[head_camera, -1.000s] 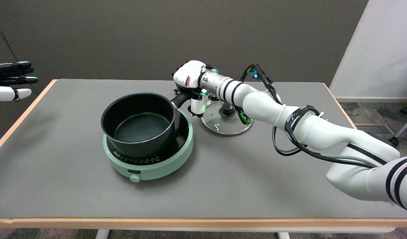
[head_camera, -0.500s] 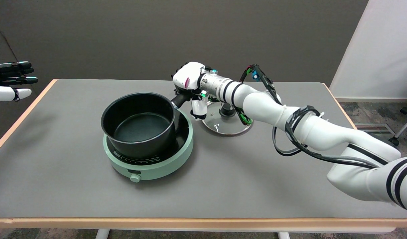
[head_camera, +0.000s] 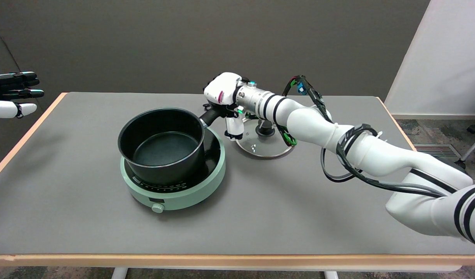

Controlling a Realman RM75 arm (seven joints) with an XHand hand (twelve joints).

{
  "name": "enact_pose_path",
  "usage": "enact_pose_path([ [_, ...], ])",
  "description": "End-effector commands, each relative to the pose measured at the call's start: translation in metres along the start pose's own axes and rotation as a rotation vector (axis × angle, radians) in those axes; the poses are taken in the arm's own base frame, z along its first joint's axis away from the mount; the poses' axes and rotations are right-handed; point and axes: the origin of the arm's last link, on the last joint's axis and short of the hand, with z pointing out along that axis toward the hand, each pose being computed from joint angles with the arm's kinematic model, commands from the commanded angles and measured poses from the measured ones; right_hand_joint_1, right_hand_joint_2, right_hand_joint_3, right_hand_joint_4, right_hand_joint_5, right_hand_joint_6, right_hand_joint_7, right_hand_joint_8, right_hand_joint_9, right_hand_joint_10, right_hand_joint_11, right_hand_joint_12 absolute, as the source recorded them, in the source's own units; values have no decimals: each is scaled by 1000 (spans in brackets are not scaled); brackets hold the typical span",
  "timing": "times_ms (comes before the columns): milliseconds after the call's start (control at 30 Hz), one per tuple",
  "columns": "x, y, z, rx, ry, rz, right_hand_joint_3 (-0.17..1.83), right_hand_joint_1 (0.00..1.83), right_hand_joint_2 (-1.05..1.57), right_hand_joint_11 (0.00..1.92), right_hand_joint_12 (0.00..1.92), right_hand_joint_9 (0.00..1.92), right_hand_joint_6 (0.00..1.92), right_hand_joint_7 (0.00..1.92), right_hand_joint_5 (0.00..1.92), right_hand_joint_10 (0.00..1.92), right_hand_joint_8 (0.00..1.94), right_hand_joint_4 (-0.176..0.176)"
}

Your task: Pick up the pot.

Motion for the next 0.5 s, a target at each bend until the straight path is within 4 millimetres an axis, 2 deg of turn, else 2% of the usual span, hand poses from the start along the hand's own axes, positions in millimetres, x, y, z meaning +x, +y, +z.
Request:
enact_pose_path([
  [33, 3, 6, -7, -4, 14, -6, 1356, 1066, -252, 1512, 1512, 1512, 1512, 1512, 1512, 1512, 1512, -122],
  [167, 4, 7, -8, -8, 22, -7, 1216, 1067, -279, 1531, 1531, 1531, 1531, 1531, 1531, 1531, 1531, -115],
  [367, 8, 7, -10, -7, 34, -5, 1147, 1067, -262, 1560, 1560, 1560, 1560, 1560, 1560, 1560, 1560, -108],
  [500, 10, 5, -10, -4, 41, -6, 1121, 1073, -121, 1590, 1590, 1590, 1590, 1590, 1590, 1590, 1590, -102],
])
